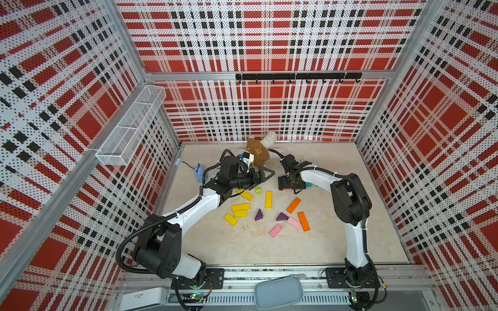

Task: Assemble a carrot with building blocks
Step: Pick up the building block from the center of the board, then assemble the building block at the center of the board.

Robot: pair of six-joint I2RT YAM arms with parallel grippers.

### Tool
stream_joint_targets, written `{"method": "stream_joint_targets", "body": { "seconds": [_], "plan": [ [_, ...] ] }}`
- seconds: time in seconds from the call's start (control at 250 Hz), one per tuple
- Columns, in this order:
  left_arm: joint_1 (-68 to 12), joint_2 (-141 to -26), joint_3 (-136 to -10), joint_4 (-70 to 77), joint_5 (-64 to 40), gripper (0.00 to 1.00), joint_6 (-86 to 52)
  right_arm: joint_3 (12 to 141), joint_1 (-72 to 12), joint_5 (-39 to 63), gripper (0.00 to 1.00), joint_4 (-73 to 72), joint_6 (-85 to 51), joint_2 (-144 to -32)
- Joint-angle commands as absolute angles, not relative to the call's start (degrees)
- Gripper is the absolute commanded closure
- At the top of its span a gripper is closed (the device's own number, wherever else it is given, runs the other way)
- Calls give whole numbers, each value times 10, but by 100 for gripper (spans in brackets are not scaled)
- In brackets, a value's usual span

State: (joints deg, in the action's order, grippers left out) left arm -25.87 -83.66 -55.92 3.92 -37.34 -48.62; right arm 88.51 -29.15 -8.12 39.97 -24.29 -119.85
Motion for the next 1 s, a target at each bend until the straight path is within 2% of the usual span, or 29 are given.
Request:
{"method": "stream_joint_targets", "body": {
  "seconds": [0.0,0.244,0.556,0.732,0.997],
  "plan": [
    [-264,-840,-560,54,-381,0,-488,877,-289,-96,17,394,-222,-1148],
    [-270,-840,-561,54,-384,1,-488,830,-270,-115,17,402,-205,-1086],
    [-279,-843,-561,56,-384,1,-486,685,-185,-111,17,365,-177,-976],
    [-286,-847,-562,56,-385,0,-484,622,-155,-98,17,317,-134,-969],
    [-286,-846,-562,56,-385,0,-483,631,-137,-47,17,283,-92,-1015]
  ]
}}
